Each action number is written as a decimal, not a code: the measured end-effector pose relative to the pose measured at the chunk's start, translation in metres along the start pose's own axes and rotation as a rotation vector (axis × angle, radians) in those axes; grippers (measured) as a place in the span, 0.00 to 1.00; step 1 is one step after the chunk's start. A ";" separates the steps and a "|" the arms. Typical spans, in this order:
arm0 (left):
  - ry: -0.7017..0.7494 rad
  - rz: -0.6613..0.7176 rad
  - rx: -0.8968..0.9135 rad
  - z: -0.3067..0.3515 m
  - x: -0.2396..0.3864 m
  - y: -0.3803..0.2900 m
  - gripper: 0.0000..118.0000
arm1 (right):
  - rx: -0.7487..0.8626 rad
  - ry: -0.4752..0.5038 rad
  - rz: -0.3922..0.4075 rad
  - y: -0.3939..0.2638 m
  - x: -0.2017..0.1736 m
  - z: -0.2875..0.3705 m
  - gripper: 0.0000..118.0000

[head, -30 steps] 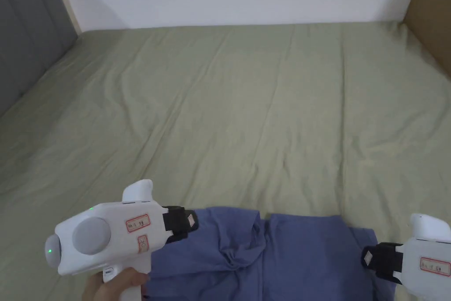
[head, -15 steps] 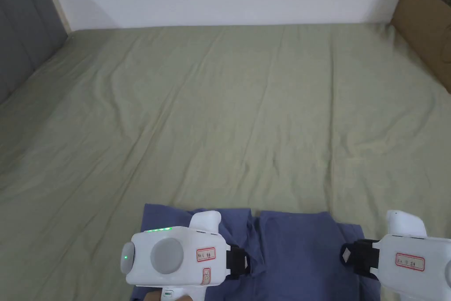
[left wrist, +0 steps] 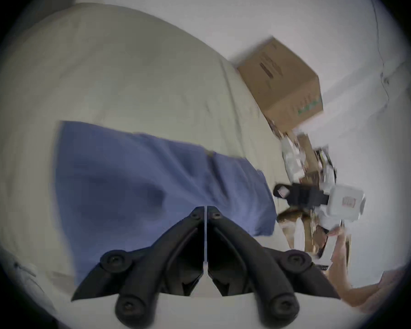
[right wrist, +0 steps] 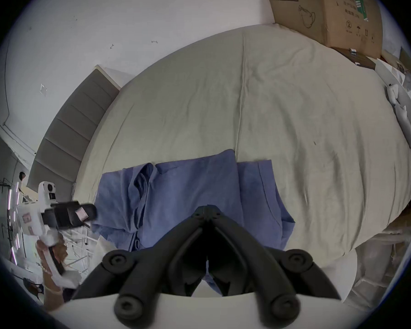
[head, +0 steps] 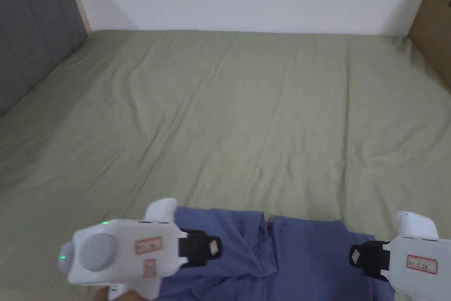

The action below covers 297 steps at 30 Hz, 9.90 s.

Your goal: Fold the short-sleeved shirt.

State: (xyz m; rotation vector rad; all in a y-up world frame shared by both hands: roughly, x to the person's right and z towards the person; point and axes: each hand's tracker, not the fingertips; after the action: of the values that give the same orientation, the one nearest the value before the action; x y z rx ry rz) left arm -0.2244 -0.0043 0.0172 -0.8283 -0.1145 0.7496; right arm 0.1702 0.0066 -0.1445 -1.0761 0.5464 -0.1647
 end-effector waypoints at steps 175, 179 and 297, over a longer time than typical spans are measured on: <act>0.754 -0.018 -0.023 0.151 -0.203 0.168 0.00 | -0.217 0.130 0.115 0.030 -0.126 -0.099 0.00; 0.746 -0.095 0.088 0.140 -0.136 0.156 0.00 | -0.197 0.140 0.099 0.024 -0.115 -0.088 0.00; 0.624 -0.555 0.725 0.079 0.203 0.027 1.00 | 0.781 -0.362 0.324 0.033 -0.131 0.105 0.98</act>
State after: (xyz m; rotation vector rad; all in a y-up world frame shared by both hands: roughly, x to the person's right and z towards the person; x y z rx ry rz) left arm -0.1183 0.1883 0.0140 -0.2710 0.4522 -0.0376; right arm 0.1061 0.1562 -0.0910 -0.2360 0.2744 0.1015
